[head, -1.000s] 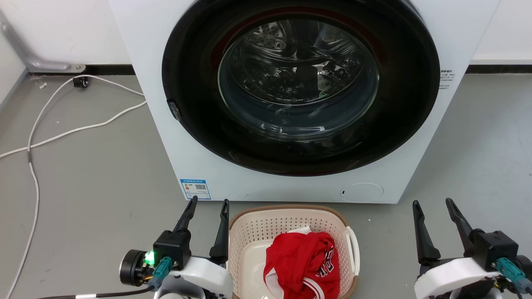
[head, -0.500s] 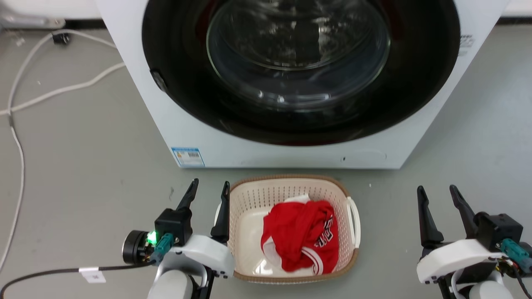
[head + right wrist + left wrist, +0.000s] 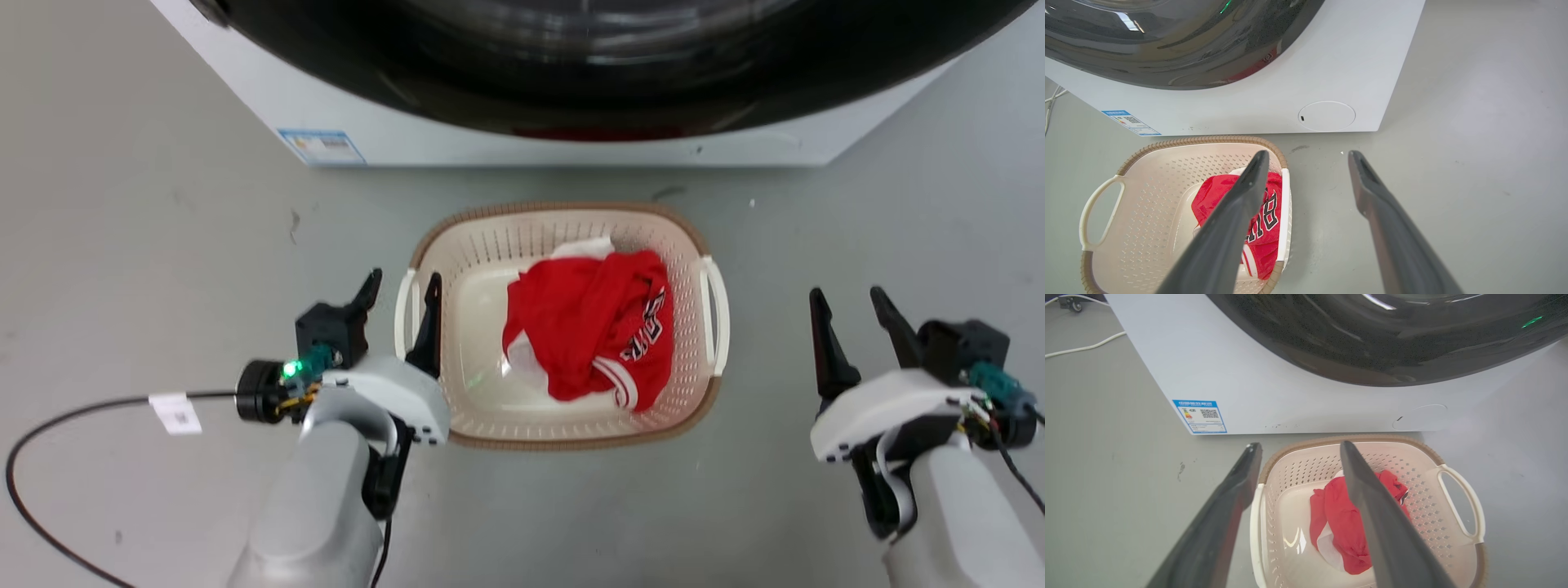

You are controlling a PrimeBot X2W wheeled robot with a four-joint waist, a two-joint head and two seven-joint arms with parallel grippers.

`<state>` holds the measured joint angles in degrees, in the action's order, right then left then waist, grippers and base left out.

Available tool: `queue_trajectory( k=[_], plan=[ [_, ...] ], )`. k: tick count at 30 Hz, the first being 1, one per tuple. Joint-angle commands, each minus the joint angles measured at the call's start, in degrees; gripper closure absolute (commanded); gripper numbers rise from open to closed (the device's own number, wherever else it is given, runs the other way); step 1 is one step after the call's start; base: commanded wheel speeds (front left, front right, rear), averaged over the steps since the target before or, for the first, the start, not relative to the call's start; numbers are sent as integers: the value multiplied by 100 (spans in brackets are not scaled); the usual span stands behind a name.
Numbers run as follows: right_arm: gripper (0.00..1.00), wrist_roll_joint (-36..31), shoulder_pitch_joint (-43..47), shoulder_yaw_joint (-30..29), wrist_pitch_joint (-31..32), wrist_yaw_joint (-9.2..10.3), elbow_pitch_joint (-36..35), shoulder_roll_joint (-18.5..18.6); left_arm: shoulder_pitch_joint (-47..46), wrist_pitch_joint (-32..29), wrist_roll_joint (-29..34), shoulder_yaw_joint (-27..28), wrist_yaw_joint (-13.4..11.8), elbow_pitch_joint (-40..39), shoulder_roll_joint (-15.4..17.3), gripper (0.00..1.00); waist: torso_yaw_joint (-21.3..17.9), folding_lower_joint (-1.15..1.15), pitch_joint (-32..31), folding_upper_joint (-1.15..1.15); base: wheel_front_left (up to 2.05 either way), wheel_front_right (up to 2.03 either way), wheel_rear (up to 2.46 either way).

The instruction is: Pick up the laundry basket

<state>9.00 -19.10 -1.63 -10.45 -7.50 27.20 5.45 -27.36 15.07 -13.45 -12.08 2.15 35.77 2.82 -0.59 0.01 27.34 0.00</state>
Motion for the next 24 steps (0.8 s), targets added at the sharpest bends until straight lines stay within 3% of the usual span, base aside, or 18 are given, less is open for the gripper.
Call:
queue_trajectory(
  k=[1, 9, 24],
  plan=[
    [0, 90, -274, 55, -29, 2, 154, 54, -228, 15, -27, 53, 66, 143, 15, 0, -20, -1, 622, 0, 0, 0, 0],
    [0, 436, -1408, 647, -29, 2, 1238, 138, -1313, -12, -171, 142, 342, 1485, 142, 0, -99, -1, 1486, 0, 0, 0, 0],
    [0, 1348, -2768, 1901, 170, 2, 2955, 1, -2544, -464, -496, 38, 523, 3202, 443, 0, -239, -1, 2123, 0, 0, 0, 0]
  ],
)
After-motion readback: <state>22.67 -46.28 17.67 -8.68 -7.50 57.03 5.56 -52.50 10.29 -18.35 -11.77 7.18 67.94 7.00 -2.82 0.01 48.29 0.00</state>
